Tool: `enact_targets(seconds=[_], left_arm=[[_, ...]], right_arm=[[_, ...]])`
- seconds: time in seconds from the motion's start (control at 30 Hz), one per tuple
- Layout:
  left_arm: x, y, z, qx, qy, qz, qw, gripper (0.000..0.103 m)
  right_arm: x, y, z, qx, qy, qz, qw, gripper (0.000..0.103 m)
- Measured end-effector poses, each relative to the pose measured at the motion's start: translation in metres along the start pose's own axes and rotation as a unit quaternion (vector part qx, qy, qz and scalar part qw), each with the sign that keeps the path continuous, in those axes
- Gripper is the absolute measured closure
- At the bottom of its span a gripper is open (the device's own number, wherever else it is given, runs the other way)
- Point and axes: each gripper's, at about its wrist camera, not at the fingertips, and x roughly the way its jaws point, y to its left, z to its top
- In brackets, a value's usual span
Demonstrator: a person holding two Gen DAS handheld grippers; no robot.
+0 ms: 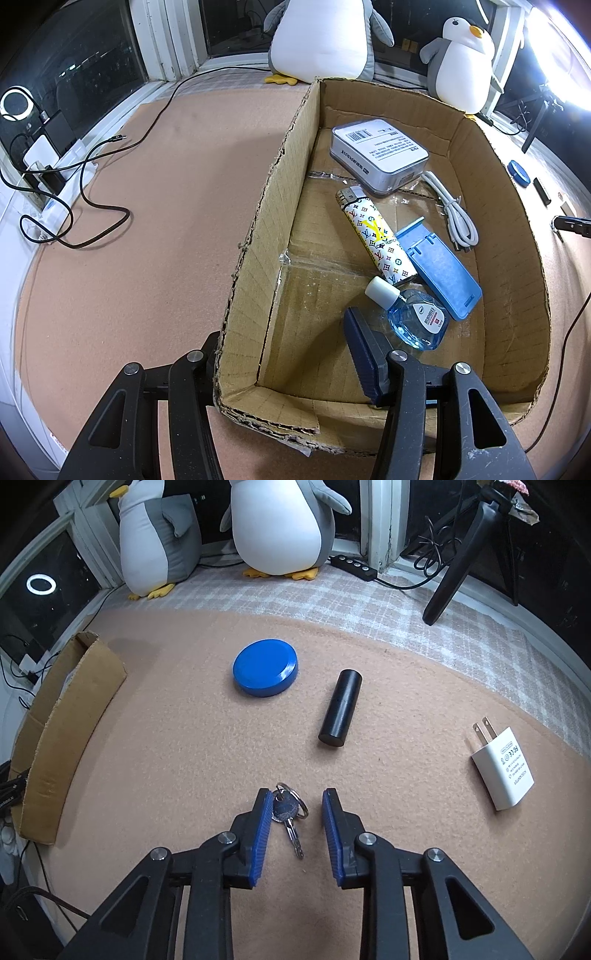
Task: Organize rigid objects
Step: 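Carry the keys with the right tool into the box and release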
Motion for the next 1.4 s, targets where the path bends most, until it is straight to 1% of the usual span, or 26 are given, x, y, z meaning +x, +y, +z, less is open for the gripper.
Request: enact_targets(seconds=[0.1,0.27,0.43,0.53,0.67,0.87,1.03,1.2,1.4], left_arm=[[0.000,0.000,0.000,0.000,0.000,0.000,1.0000,0.046],[0.000,0.000,0.000,0.000,0.000,0.000,1.0000,0.046],[0.000,0.001,-0.001,-0.002,-0.001,-0.002,1.0000,0.046],[0.000,0.002,-0.002,-0.004,-0.002,-0.005,1.0000,0.046],[0.000,0.005,-0.003,-0.008,-0.004,-0.010,0.9999,0.046],[0.001,0.008,-0.004,-0.013,-0.006,-0.018,0.9997,0.046],[0.001,0.010,-0.005,-0.016,-0.008,-0.023,0.9996,0.046],[0.001,0.010,-0.005,-0.016,-0.008,-0.024,0.9996,0.046],[0.001,0.010,-0.005,-0.019,-0.009,-0.025,0.9995,0.046]], right_arm=[[0.002,0.002,-0.001,0.000,0.004,0.004,1.000,0.088],[0.001,0.002,-0.003,0.007,0.000,0.007,1.000,0.096],[-0.005,0.005,-0.009,0.011,-0.003,0.002,1.000,0.097],[-0.013,0.010,-0.011,0.015,-0.012,0.007,1.000,0.097],[-0.030,0.026,-0.011,0.010,-0.030,0.016,0.999,0.097],[-0.059,0.059,-0.004,0.010,-0.064,0.054,0.996,0.097],[-0.074,0.102,0.007,-0.008,-0.086,0.091,0.992,0.097],[-0.078,0.153,0.015,-0.043,-0.092,0.131,0.986,0.097],[-0.071,0.206,0.017,-0.083,-0.081,0.170,0.979,0.097]])
